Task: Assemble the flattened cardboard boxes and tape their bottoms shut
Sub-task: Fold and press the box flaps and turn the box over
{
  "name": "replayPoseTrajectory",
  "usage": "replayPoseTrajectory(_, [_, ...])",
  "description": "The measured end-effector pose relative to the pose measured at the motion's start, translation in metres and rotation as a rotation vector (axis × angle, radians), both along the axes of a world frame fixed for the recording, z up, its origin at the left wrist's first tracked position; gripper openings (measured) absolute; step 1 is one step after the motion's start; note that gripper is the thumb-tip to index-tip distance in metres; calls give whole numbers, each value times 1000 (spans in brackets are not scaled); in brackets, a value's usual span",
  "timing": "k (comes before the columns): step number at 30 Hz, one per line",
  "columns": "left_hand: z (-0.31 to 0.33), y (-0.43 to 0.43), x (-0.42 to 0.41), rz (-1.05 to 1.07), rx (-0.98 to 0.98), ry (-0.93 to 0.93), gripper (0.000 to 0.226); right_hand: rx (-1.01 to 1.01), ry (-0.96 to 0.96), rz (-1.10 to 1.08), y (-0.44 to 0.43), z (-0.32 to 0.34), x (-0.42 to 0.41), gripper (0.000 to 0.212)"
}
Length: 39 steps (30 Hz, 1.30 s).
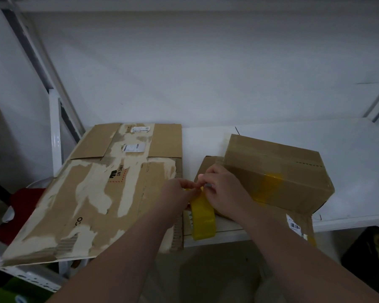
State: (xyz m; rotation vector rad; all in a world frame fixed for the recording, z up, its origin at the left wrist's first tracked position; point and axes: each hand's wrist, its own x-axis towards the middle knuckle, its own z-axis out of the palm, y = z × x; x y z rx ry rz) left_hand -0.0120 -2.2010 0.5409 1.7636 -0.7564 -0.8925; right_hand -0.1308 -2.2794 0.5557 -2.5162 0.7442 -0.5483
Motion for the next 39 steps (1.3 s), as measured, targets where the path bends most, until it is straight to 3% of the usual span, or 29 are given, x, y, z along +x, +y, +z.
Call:
replayPoseTrajectory(9, [1,-4,-1,0,19,30,9,-134,-46,-42,9,-6,2,20])
replayPoseTrajectory(15, [0,-6,1,8,50,60,5,13,-166,-247,5,-6,7,40])
replayPoseTrajectory(21, [31,-4,19,179,-115,4,8,246,-236,-306,-14,-5,18,30])
replayPoseTrajectory(24, [58,2,45,248,-160,-214,8,499,-169,-265,-9,-12,31,33])
replayPoseTrajectory(27, [58,9,62,151,2,-641,31,764,-109,-237,7,-23,52,30])
replayPoseTrajectory(29, [43,13,67,38,164,-865,43,831,-78,-244,15,-34,66,25])
replayPoseTrajectory(33, [12,23,71,-113,437,-925,54,907,15,-167,24,-46,75,21])
replayPoseTrajectory(36, [-1,23,67,-188,523,-926,53,770,94,-116,25,-41,70,26])
replayPoseTrajectory(39, [-7,18,63,-228,531,-907,44,354,12,-210,8,-22,54,27])
